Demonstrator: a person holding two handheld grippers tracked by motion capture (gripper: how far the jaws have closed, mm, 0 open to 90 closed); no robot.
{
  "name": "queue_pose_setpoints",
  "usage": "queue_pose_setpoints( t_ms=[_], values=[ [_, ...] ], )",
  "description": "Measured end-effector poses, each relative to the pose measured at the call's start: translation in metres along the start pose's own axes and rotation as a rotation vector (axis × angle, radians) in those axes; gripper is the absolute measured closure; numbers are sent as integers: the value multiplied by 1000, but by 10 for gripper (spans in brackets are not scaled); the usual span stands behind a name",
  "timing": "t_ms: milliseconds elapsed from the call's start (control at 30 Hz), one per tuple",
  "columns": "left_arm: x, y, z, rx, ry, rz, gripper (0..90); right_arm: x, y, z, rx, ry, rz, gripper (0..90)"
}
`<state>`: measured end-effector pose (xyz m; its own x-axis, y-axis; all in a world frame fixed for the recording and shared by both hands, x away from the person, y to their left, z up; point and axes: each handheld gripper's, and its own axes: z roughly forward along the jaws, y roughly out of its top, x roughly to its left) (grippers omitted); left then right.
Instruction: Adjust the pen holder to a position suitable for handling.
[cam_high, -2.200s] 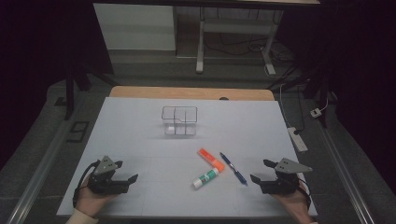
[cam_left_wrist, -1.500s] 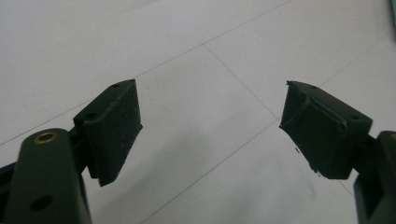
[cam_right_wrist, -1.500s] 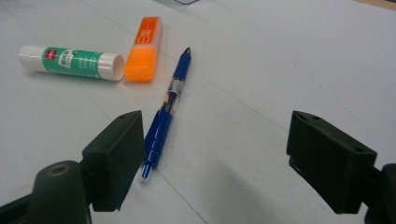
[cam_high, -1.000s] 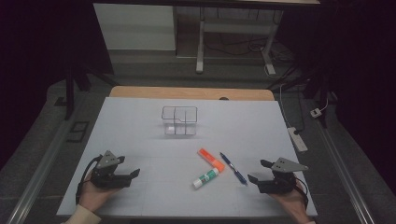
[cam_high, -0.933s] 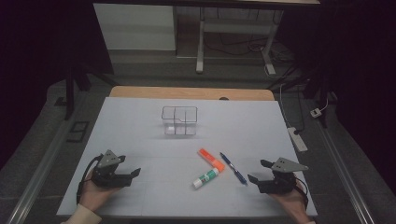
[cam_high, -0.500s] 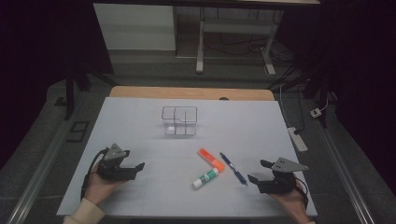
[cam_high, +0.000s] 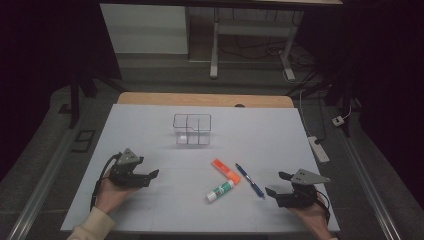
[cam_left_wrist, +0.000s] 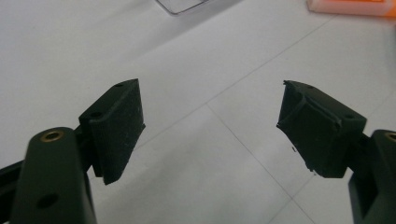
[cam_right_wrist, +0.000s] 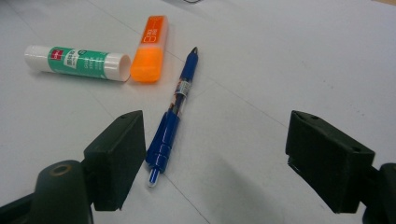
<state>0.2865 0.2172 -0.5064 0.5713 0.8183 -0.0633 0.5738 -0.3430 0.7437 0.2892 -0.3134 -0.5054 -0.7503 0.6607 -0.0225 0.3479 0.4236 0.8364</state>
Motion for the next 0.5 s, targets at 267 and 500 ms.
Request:
queue_pose_setpoints(
  t_ms=[267, 500],
  values=[
    [2, 9, 5, -1, -2, 5, 222, 0, 0, 0, -3, 1, 1, 205],
    [6, 18, 12, -1, 2, 2, 223, -1, 0, -2, -22, 12, 20, 208]
  ],
)
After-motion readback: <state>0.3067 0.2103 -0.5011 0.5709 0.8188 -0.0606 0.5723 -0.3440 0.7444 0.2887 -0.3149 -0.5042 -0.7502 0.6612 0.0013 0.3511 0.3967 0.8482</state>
